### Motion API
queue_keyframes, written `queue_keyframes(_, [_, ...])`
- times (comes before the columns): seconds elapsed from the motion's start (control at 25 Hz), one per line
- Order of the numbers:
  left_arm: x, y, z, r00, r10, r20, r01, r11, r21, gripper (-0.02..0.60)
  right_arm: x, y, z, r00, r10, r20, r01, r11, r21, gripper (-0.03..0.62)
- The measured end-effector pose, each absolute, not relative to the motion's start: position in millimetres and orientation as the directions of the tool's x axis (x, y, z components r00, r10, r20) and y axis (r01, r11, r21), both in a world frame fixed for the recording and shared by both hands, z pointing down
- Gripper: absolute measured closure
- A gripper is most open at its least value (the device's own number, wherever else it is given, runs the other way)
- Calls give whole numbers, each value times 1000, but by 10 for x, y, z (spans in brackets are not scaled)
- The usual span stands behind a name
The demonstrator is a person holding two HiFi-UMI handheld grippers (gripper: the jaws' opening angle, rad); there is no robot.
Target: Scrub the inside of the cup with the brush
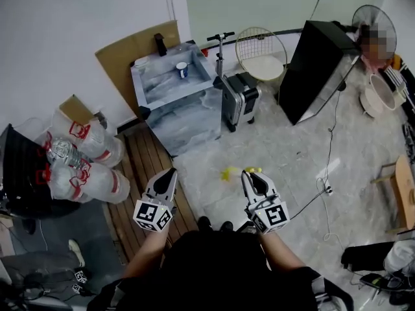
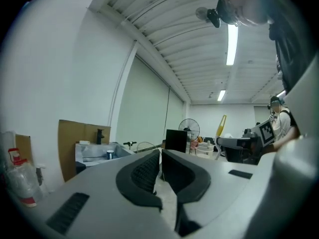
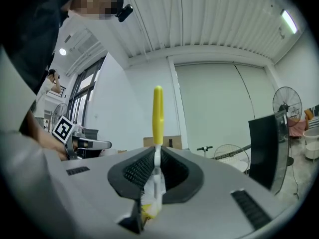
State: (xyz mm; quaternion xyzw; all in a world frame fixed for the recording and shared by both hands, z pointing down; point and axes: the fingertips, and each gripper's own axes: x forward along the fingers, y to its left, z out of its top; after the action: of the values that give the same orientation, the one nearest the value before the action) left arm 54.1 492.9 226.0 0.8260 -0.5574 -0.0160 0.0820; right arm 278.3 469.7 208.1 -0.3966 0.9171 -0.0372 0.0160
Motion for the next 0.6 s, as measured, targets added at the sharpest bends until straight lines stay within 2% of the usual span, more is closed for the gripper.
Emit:
queue_keyframes(0.2, [632,4848,2180,386,-921,60,-917,-375,140,551,2958,4673,2069,-685,-728,-21,-724,684,-90,549])
queue_keyframes(0.36, [730,4787,2157,391,-918,59,-912,-379,156,551,3068,4657,2042,-677,-734,47,-736,674,-70,549])
queue_keyframes(0.6, [924,4720,2159,386,-920,64,-915,-372,157,554,3301,4586,2081,-687,-726,34,-726,684,-67,549])
